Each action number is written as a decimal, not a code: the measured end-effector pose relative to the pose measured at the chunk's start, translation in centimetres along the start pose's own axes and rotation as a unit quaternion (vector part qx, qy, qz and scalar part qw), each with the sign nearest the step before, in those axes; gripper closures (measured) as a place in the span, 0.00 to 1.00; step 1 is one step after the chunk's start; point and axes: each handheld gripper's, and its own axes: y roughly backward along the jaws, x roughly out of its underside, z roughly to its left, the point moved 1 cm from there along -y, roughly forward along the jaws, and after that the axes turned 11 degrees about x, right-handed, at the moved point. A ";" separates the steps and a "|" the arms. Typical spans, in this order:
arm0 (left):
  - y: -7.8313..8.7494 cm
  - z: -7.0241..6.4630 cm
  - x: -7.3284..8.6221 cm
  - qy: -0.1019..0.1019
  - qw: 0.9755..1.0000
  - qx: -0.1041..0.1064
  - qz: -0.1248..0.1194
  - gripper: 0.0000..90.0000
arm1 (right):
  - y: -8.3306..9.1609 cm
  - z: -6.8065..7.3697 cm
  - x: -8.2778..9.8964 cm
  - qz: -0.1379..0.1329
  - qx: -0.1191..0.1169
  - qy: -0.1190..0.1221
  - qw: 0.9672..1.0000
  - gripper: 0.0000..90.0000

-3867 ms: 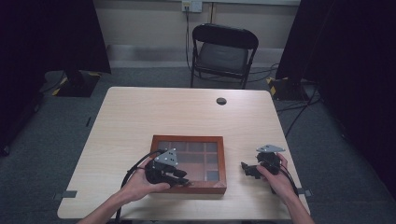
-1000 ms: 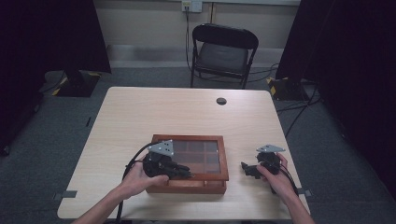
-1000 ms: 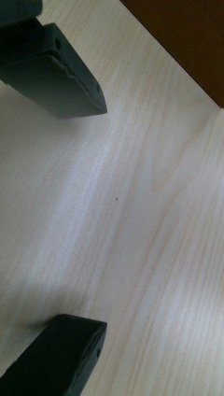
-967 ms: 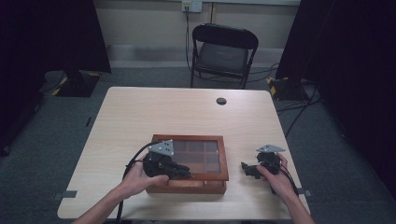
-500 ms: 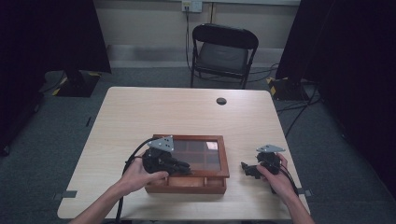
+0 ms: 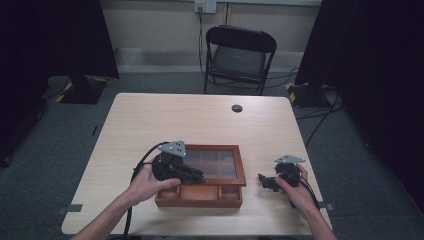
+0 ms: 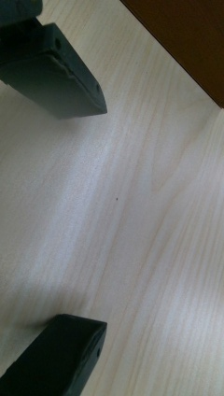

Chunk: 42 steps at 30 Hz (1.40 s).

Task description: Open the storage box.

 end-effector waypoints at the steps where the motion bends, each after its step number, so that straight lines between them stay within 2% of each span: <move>1: 0.0 0.0 -0.1 -0.001 1.000 -0.001 0.000 0.90 | 0.0 0.0 0.0 0.000 0.000 0.000 1.000 0.00; 19: 1.7 0.3 -2.4 -0.003 1.000 -0.019 -0.018 0.90 | 0.0 0.0 0.0 0.000 0.000 -0.001 1.000 0.00; 42: 2.7 1.0 -4.3 -0.004 0.999 -0.027 -0.018 0.91 | 0.0 0.0 0.0 0.000 0.000 0.000 1.000 0.00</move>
